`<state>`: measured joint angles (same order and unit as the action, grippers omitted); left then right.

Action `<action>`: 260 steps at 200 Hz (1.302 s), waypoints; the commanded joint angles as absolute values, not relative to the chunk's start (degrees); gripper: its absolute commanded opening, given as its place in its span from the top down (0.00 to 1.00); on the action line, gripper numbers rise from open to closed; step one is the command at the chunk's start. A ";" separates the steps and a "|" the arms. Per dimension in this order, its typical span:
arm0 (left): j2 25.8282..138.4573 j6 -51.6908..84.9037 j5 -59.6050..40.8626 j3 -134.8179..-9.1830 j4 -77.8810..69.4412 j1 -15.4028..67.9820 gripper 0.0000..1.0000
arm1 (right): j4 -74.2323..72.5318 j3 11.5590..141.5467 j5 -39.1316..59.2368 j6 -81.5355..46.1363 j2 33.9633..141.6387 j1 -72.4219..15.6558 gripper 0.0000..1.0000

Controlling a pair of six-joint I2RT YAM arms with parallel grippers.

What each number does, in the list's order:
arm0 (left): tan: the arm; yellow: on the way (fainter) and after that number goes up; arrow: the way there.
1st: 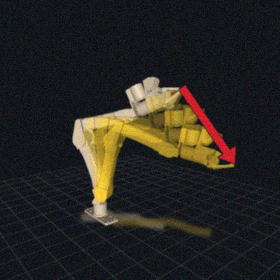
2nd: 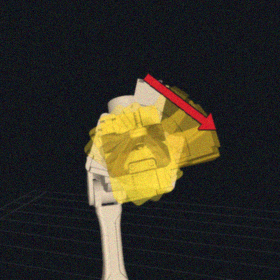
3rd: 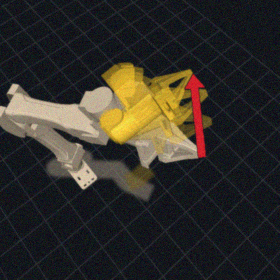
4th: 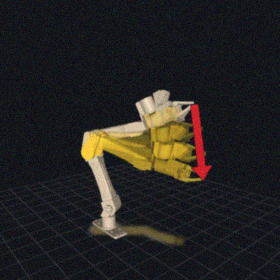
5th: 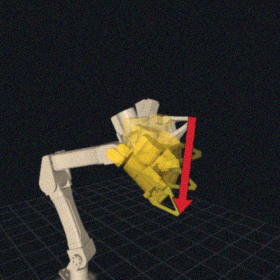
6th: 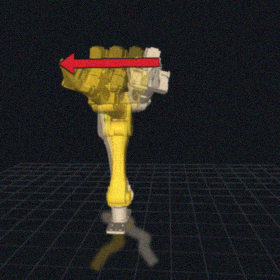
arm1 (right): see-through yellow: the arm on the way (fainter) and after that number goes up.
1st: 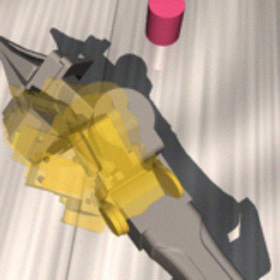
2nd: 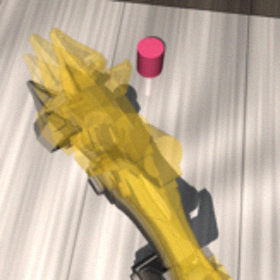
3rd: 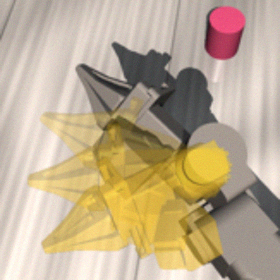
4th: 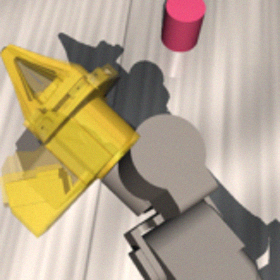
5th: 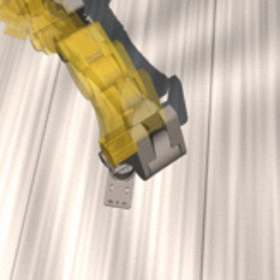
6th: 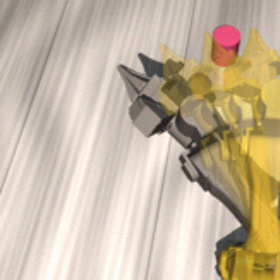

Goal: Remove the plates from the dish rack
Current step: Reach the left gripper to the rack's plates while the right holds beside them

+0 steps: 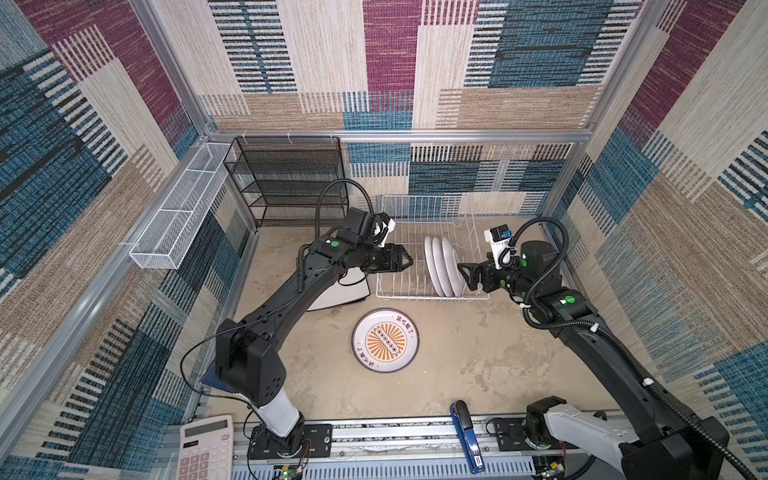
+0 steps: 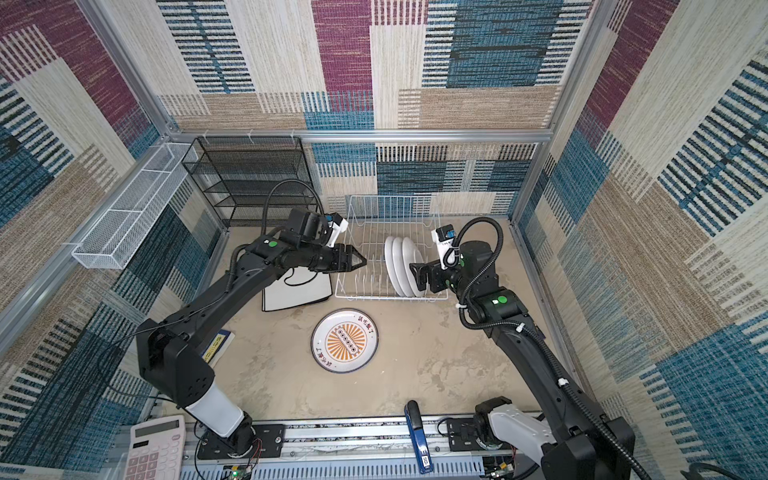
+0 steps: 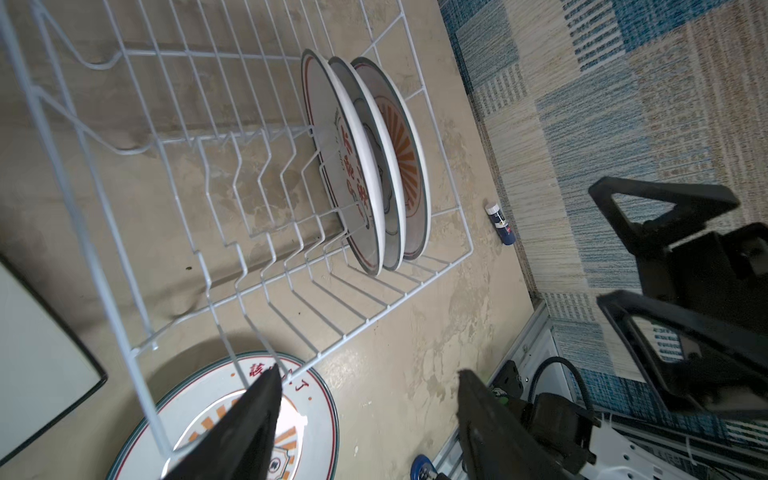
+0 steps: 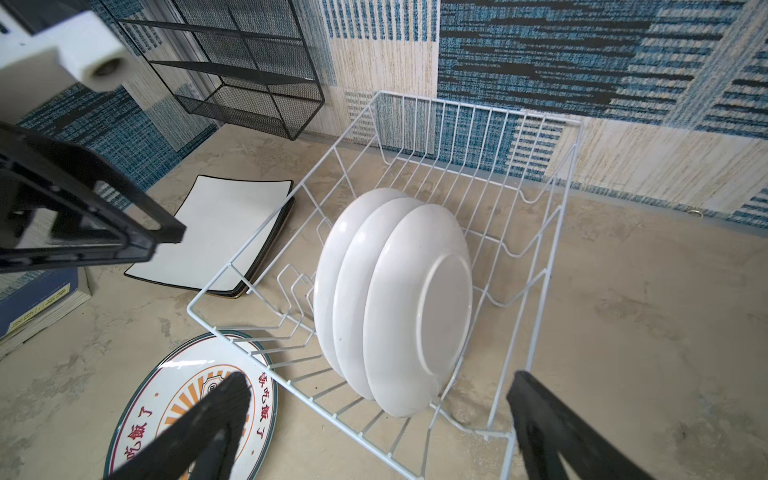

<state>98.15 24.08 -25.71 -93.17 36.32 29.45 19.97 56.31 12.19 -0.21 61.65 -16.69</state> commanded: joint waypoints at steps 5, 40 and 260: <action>103.69 25.93 -25.05 -97.65 34.79 30.32 0.32 | 16.74 55.50 12.58 -2.15 61.44 -16.56 0.01; 111.05 28.63 -25.27 -103.76 33.06 31.44 0.36 | 15.84 54.59 11.23 -2.55 60.92 -16.35 0.01; 122.26 37.15 -21.42 -108.97 27.84 34.43 0.63 | 13.85 53.78 10.39 -2.30 60.55 -16.08 0.01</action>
<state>121.91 34.61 -23.49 -109.47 29.89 34.06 15.94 53.60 10.33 -2.11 59.94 -16.05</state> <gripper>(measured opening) 0.380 0.993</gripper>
